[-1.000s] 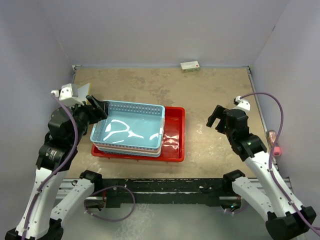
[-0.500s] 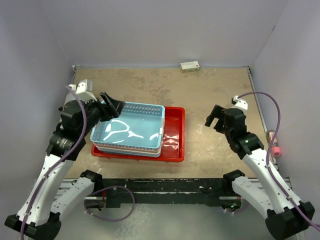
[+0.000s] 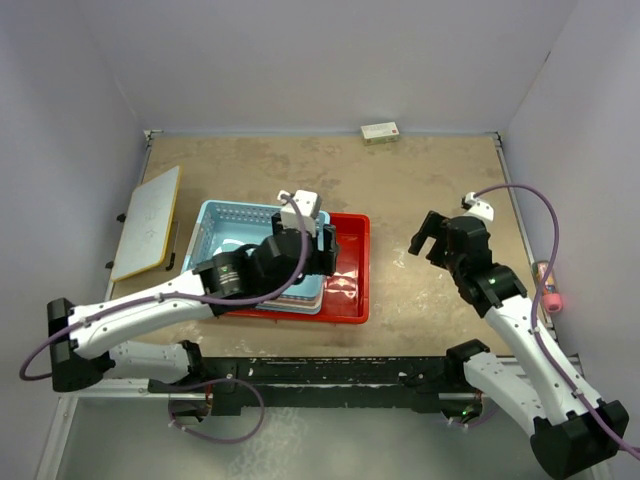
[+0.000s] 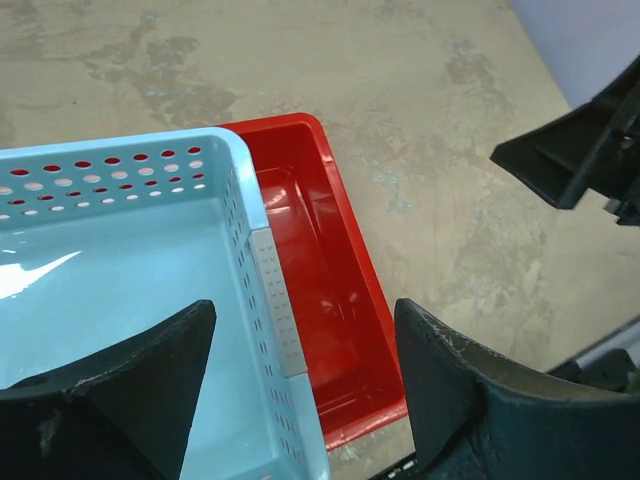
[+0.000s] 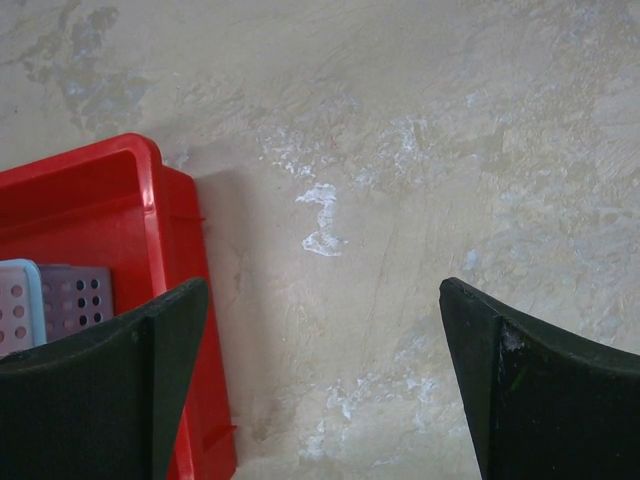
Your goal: Turn the large container upside down
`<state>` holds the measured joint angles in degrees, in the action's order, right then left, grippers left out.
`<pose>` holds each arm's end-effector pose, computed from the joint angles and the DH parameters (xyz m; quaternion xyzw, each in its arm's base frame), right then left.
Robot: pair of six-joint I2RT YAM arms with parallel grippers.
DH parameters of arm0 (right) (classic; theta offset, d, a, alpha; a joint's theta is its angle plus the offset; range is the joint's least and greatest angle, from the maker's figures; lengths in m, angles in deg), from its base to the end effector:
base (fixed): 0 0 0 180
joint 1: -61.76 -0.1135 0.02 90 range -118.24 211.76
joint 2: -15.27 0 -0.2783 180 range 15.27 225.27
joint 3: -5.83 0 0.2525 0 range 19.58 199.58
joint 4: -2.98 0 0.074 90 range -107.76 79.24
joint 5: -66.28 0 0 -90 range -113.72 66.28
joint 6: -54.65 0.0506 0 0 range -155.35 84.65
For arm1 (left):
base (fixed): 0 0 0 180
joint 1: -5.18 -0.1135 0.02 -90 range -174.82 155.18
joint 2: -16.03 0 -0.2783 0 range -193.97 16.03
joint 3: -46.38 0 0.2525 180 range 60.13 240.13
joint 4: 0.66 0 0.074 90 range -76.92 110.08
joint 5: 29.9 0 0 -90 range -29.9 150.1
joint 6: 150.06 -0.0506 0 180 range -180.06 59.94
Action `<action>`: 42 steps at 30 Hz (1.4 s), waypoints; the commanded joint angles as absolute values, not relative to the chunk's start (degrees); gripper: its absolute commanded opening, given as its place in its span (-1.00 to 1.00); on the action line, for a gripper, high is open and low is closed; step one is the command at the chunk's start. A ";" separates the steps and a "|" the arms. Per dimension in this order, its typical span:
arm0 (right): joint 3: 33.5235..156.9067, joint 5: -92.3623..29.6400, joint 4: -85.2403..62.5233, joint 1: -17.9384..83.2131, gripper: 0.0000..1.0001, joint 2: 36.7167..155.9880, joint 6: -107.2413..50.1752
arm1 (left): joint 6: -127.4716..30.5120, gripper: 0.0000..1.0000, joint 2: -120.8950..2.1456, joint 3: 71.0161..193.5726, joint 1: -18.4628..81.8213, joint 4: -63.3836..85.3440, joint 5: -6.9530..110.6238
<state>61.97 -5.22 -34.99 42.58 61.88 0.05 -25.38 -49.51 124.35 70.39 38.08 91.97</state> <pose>0.1801 0.0456 0.2995 0.2011 0.8279 0.1089 0.5122 0.1317 -0.2214 0.3693 0.0753 0.8262 -0.2383 0.5050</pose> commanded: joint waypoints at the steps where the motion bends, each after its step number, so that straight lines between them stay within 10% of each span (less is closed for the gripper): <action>1: 64.28 -3.53 -37.82 42.52 1.00 61.54 0.65 | -26.59 0.41 -54.28 130.15 73.37 39.01 106.53; 29: 61.59 -4.23 -39.60 42.52 0.99 59.08 -0.62 | -18.21 -0.21 -69.26 130.08 73.82 42.94 110.80; 42: 61.77 -2.81 -40.99 42.52 0.99 57.26 -1.22 | -19.75 -1.00 -68.85 137.68 73.82 47.95 109.31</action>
<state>61.54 -4.85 -40.76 42.58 58.28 -0.41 -18.19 -71.49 131.04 73.58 45.88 109.72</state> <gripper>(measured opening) 0.997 0.112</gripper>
